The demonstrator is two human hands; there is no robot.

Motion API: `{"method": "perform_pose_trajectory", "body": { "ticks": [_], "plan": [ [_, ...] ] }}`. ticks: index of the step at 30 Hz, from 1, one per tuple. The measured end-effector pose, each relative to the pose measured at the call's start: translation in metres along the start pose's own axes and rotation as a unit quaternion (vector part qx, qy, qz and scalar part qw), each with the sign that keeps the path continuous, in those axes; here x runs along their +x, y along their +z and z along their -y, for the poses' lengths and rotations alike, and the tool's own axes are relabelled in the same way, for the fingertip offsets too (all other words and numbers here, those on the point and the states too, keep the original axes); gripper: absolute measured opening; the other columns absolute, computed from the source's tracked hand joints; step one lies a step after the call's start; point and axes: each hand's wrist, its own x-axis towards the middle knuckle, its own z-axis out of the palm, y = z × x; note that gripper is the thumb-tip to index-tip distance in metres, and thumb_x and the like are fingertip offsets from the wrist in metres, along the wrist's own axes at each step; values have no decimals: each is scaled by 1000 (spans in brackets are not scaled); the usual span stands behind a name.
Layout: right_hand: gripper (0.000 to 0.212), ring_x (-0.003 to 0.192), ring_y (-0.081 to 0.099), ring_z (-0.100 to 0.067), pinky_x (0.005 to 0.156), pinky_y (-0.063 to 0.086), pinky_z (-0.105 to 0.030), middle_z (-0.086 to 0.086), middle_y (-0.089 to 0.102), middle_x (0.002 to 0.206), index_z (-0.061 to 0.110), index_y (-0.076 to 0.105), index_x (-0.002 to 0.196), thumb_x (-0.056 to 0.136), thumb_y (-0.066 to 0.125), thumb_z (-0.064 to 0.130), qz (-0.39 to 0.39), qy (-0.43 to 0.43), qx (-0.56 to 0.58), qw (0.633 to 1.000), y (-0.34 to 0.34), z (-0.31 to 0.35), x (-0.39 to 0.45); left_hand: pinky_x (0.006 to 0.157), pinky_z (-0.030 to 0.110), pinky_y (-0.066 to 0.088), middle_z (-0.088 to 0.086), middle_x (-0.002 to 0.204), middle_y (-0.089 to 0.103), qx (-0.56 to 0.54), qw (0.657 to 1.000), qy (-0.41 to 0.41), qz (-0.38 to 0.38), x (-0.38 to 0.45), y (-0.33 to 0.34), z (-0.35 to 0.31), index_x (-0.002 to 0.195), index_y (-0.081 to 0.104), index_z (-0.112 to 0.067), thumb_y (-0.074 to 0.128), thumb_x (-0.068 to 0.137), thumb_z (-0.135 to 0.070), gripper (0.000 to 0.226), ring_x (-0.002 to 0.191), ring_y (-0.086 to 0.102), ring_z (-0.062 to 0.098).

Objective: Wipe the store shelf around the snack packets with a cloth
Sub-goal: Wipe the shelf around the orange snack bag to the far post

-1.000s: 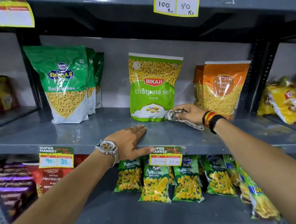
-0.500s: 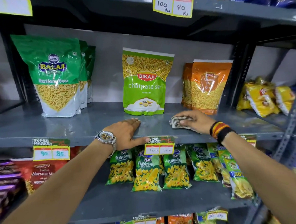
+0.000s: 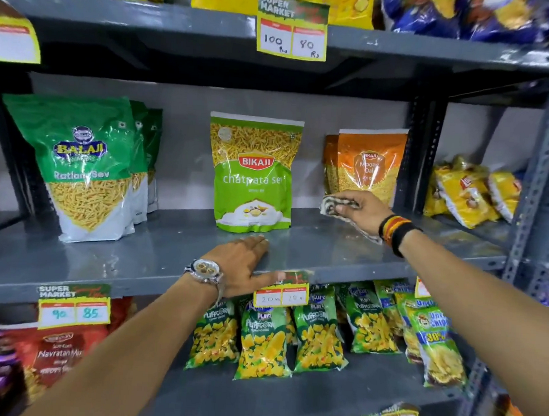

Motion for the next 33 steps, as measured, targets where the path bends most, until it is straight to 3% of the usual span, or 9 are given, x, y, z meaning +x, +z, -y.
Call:
{"method": "perform_pose_trajectory", "body": {
  "ticks": [7, 12, 16, 20, 23, 27, 33],
  "plan": [
    [32, 115, 60, -22, 98, 43, -27, -8, 66, 126, 14, 64, 127, 95, 58, 14, 2, -15, 4, 1000, 44, -24, 88, 126, 37, 22, -2, 174, 14, -18, 999, -23, 17, 10, 8, -13, 166, 15, -21, 21, 89, -87, 102, 157, 22, 17],
    [36, 123, 58, -31, 106, 45, -39, -12, 64, 132, 14, 62, 129, 96, 50, 9, 2, -47, -43, 998, 75, -42, 150, 126, 32, 18, -6, 174, 10, -21, 999, -37, 19, 10, 7, -14, 167, 9, -26, 6, 78, -94, 112, 158, 19, 14],
    [37, 121, 60, -32, 103, 49, -40, -12, 66, 129, 19, 64, 125, 91, 55, 8, -3, -67, -113, 991, 87, -51, 191, 126, 24, 10, -10, 174, 6, -22, 999, -35, 20, 10, 9, -13, 166, 5, -29, 10, 81, -94, 107, 159, 12, 8],
    [36, 124, 57, -34, 105, 47, -40, -11, 61, 135, 23, 62, 128, 92, 59, 18, 91, -60, -208, 972, 98, -65, 219, 127, 21, 5, -13, 174, 1, -22, 999, -34, 31, 11, 9, -11, 166, 0, -30, 13, 83, -92, 104, 159, 3, 3],
    [39, 127, 54, -34, 108, 44, -39, -10, 57, 140, 18, 59, 133, 94, 56, 14, 145, -49, -198, 968, 105, -72, 227, 126, 18, 4, -12, 173, 1, -24, 999, -33, 32, 13, 6, -11, 166, 2, -29, 13, 83, -92, 105, 158, 3, 2],
    [35, 119, 59, -30, 102, 47, -31, -11, 63, 132, 16, 63, 128, 94, 56, 14, 165, -51, -152, 973, 99, -70, 216, 128, 24, 11, -10, 174, 5, -27, 999, -30, 34, 12, 6, -14, 166, 6, -27, 12, 82, -93, 107, 159, 8, 5],
    [36, 120, 58, -28, 104, 45, -33, -7, 62, 133, 18, 61, 129, 94, 58, 18, 184, -77, -169, 965, 83, -62, 170, 124, 21, 4, -4, 174, 12, -30, 999, -26, 27, 10, 6, -16, 166, 13, -22, 14, 82, -90, 108, 159, 13, 10]
  ]
}}
